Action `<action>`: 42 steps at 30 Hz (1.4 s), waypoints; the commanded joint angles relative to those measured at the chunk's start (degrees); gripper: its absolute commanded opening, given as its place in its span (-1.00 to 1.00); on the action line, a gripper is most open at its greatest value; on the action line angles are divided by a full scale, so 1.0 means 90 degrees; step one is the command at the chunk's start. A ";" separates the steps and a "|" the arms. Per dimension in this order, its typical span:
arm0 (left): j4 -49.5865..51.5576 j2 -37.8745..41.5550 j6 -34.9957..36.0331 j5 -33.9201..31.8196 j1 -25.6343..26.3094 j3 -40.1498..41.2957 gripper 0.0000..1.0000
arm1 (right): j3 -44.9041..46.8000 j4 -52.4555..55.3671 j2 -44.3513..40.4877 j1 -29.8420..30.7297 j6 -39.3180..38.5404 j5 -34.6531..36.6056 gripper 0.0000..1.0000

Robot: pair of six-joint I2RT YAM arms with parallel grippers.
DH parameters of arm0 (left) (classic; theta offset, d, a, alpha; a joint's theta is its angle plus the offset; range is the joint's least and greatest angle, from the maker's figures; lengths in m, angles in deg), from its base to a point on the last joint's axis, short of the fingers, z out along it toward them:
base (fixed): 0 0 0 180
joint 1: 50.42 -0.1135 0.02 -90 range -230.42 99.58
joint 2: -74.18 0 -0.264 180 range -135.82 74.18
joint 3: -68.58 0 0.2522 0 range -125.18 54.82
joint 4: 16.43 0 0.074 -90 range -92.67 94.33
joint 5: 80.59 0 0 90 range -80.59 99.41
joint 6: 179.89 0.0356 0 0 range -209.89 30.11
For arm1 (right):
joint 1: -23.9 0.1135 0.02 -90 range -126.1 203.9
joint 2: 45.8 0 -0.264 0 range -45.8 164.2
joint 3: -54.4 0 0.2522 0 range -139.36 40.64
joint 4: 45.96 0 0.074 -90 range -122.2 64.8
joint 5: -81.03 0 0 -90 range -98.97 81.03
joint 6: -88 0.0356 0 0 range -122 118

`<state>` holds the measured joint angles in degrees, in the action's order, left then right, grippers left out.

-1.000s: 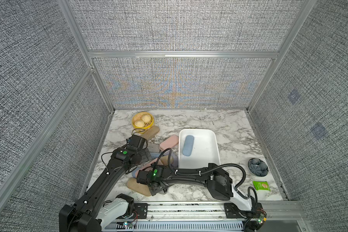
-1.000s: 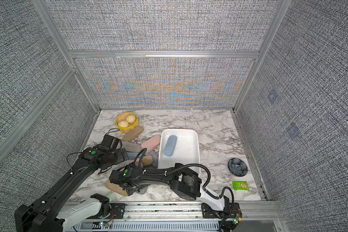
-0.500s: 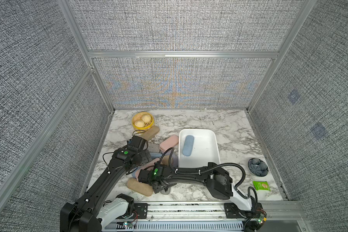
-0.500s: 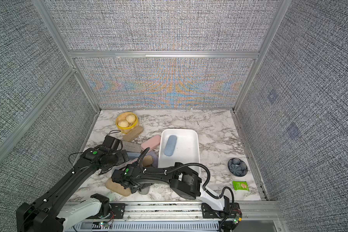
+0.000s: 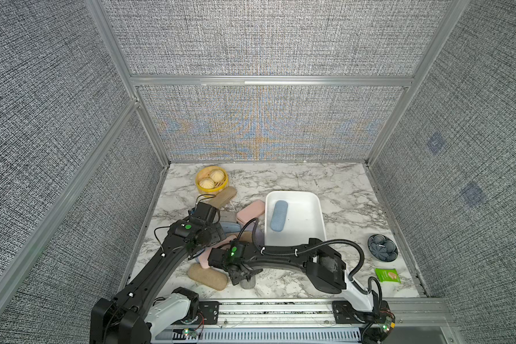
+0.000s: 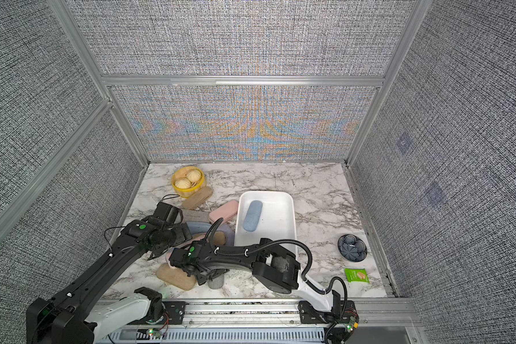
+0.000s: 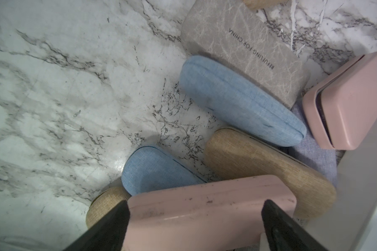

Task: Put the glasses cases into the storage boxes
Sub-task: Pick up the glasses case at the center of the board, then place the glasses case in the storage box.

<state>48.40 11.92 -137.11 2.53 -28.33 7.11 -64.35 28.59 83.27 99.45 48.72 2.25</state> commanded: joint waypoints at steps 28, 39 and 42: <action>0.0028 0.0065 -0.0124 0.0127 0.0007 -0.0472 0.83 | 0.0820 0.0429 -0.2634 -0.0883 -0.0828 0.1121 0.04; -0.0054 0.0091 -0.0087 0.0187 0.0006 -0.0291 0.81 | 0.1625 -0.0323 -0.2584 -0.2856 -0.1227 0.0960 0.04; -0.0100 0.0091 -0.0071 0.0188 0.0005 -0.0242 0.81 | 0.1764 -0.0580 -0.2519 -0.3224 -0.1351 0.0865 0.04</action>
<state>48.05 12.65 -138.24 4.46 -28.33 4.64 -49.07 26.50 60.37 72.24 38.01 10.43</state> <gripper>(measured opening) 0.905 0.579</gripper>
